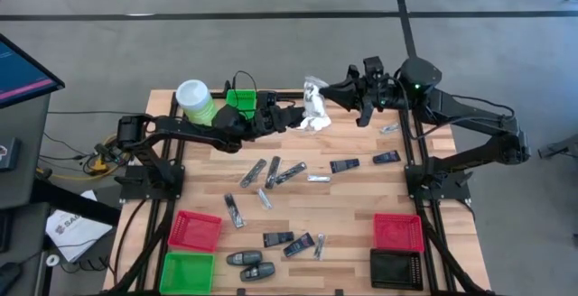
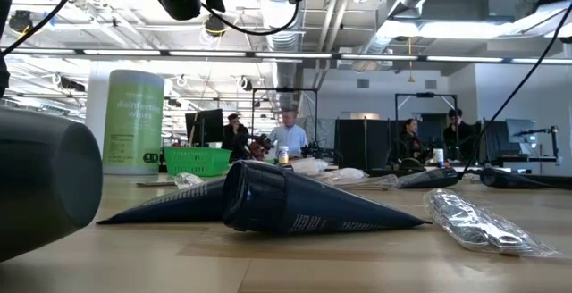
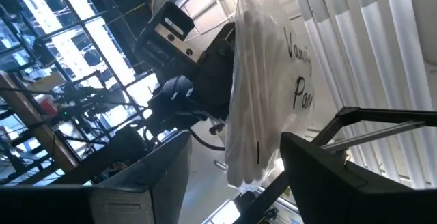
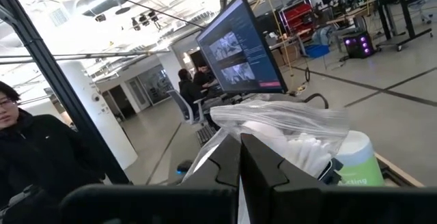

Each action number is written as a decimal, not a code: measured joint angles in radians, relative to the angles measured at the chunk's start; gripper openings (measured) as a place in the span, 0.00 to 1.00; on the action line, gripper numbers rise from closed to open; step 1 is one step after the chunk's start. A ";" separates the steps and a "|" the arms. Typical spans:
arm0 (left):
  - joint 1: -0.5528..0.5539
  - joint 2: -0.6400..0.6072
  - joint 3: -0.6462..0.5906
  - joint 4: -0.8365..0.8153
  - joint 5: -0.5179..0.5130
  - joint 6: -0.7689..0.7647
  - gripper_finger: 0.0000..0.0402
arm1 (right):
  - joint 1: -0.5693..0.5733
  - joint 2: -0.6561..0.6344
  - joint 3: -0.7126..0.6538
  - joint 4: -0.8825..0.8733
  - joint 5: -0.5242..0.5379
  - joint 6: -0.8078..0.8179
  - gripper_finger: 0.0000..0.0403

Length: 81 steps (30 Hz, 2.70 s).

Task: Pick & Place Travel size toiletries
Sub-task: Put the cotton pack into the right red bin

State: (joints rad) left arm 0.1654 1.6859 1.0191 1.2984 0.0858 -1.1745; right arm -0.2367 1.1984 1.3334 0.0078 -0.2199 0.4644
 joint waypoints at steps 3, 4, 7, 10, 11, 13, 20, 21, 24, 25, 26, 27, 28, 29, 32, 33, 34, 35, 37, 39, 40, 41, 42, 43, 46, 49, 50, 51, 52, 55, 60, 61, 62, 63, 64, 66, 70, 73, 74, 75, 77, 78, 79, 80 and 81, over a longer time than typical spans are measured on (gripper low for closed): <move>0.000 0.000 0.000 0.001 -0.007 0.000 0.55 | 0.000 0.000 0.000 0.000 0.000 0.000 0.00; 0.000 0.000 0.000 0.001 -0.008 0.000 0.55 | 0.000 0.000 0.000 0.000 0.000 0.000 0.00; 0.000 0.000 0.012 0.001 -0.008 0.006 0.54 | 0.000 0.013 0.001 0.005 0.000 -0.001 0.00; 0.000 0.000 0.038 0.005 0.002 0.022 0.53 | 0.000 0.023 -0.003 -0.012 0.000 -0.001 0.00; 0.000 0.000 0.045 0.004 0.008 0.025 0.53 | 0.000 0.029 -0.003 0.000 0.000 -0.001 0.00; 0.000 0.000 0.054 0.005 0.019 0.030 0.52 | 0.005 0.036 0.001 0.006 0.000 -0.001 0.00; -0.011 0.000 0.055 0.001 0.030 0.037 0.50 | -0.003 0.027 -0.001 0.001 0.000 -0.004 0.00; -0.014 0.000 0.055 0.000 0.035 0.040 0.50 | -0.005 0.025 -0.001 -0.001 0.001 -0.007 0.00; -0.016 0.000 0.055 0.001 0.036 0.044 0.48 | -0.010 0.024 -0.001 0.002 0.005 -0.019 0.00; -0.016 0.000 0.055 0.000 0.037 0.045 0.47 | -0.010 0.024 -0.001 0.000 0.005 -0.019 0.00; -0.016 0.000 0.055 0.000 0.038 0.045 0.46 | -0.009 0.024 -0.001 -0.001 0.005 -0.019 0.00; -0.016 0.000 0.055 0.000 0.038 0.045 0.45 | -0.009 0.024 -0.001 0.000 0.005 -0.019 0.00; -0.016 0.000 0.055 0.000 0.039 0.045 0.43 | -0.009 0.024 -0.001 0.000 0.005 -0.019 0.00; -0.016 0.000 0.055 0.000 0.039 0.045 0.42 | -0.007 0.024 -0.001 0.000 0.005 -0.019 0.00; -0.016 0.000 0.055 0.000 0.039 0.048 0.36 | -0.005 0.024 -0.001 0.000 0.005 -0.019 0.00; -0.016 0.000 0.055 0.000 0.039 0.050 0.34 | -0.004 0.024 -0.001 0.000 0.005 -0.019 0.00; -0.016 0.000 0.055 0.000 0.039 0.050 0.32 | -0.004 0.024 -0.001 0.000 0.005 -0.019 0.00; -0.016 0.000 0.055 0.000 0.039 0.050 0.30 | -0.004 0.024 -0.001 -0.001 0.005 -0.019 0.00; -0.016 0.000 0.055 0.000 0.040 0.051 0.26 | -0.004 0.024 -0.001 -0.001 0.003 -0.019 0.00; -0.016 0.000 0.055 0.000 0.043 0.051 0.21 | -0.005 0.024 -0.001 -0.001 -0.012 -0.019 0.00; -0.016 0.000 0.055 0.000 0.045 0.051 0.19 | -0.006 0.024 -0.001 -0.001 -0.018 -0.019 0.00; -0.016 0.000 0.055 0.000 0.049 0.051 0.17 | -0.007 0.024 -0.001 -0.003 -0.019 -0.019 0.00; -0.016 0.000 0.055 0.000 0.055 0.050 0.15 | -0.008 0.024 -0.001 -0.004 -0.020 -0.019 0.01; -0.016 0.000 0.055 0.000 0.061 0.050 0.13 | -0.007 0.024 -0.001 -0.005 -0.020 -0.018 0.01; -0.016 0.000 0.055 0.000 0.084 0.049 0.07 | -0.007 0.024 0.000 -0.020 -0.022 0.003 0.05; -0.016 0.000 0.055 0.000 0.108 0.049 0.05 | -0.007 0.024 0.000 -0.047 -0.033 0.008 0.11; -0.016 0.000 0.055 -0.001 0.115 0.049 0.05 | -0.007 0.024 0.000 -0.057 -0.046 0.012 0.13; -0.016 0.000 0.055 -0.002 0.122 0.048 0.06 | -0.008 0.024 0.000 -0.066 -0.059 0.030 0.15; -0.016 0.000 0.055 -0.002 0.128 0.044 0.07 | -0.009 0.024 0.001 -0.075 -0.072 0.048 0.17; -0.016 0.000 0.055 -0.002 0.152 0.042 0.08 | -0.009 0.023 0.000 -0.098 -0.114 0.095 0.24; -0.016 0.000 0.055 -0.002 0.194 0.034 0.05 | -0.026 -0.008 0.000 -0.149 -0.188 0.164 0.36; -0.016 0.000 0.055 -0.002 0.203 0.034 0.05 | -0.033 -0.016 -0.001 -0.157 -0.201 0.173 0.38; -0.016 0.000 0.055 -0.003 0.209 0.031 0.05 | -0.040 -0.024 0.000 -0.157 -0.205 0.186 0.40; -0.016 0.000 0.055 -0.004 0.214 0.021 0.05 | -0.047 -0.037 0.000 -0.170 -0.206 0.200 0.42; -0.016 0.000 0.055 -0.007 0.221 0.014 0.05 | -0.056 -0.050 0.000 -0.182 -0.208 0.213 0.44; -0.016 0.000 0.055 -0.020 0.244 0.008 0.06 | -0.080 -0.076 0.000 -0.192 -0.218 0.244 0.47; -0.020 0.000 0.055 -0.068 0.308 -0.005 0.05 | -0.141 -0.120 0.000 -0.224 -0.271 0.327 0.51; -0.024 0.000 0.055 -0.123 0.358 -0.010 0.05 | -0.177 -0.141 0.000 -0.282 -0.309 0.348 0.52; -0.026 0.000 0.055 -0.147 0.376 -0.010 0.05 | -0.185 -0.143 0.000 -0.310 -0.320 0.349 0.52; -0.026 0.000 0.055 -0.166 0.396 -0.010 0.05 | -0.192 -0.144 0.000 -0.340 -0.334 0.349 0.52; -0.026 0.000 0.055 -0.198 0.427 -0.009 0.05 | -0.202 -0.140 0.000 -0.398 -0.359 0.348 0.51; -0.026 0.000 0.055 -0.221 0.442 -0.009 0.05 | -0.205 -0.137 0.000 -0.425 -0.373 0.344 0.50; -0.026 0.000 0.055 -0.243 0.453 -0.009 0.05 | -0.205 -0.131 0.000 -0.449 -0.387 0.339 0.50; -0.026 0.000 0.055 -0.261 0.466 -0.006 0.05 | -0.203 -0.123 0.000 -0.472 -0.402 0.333 0.49; -0.027 0.000 0.055 -0.280 0.474 0.002 0.05 | -0.202 -0.113 0.000 -0.493 -0.417 0.327 0.49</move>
State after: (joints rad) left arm 0.1382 1.6858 1.0737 1.0183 0.5601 -1.1722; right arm -0.4385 1.0853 1.3338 -0.4853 -0.6366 0.7912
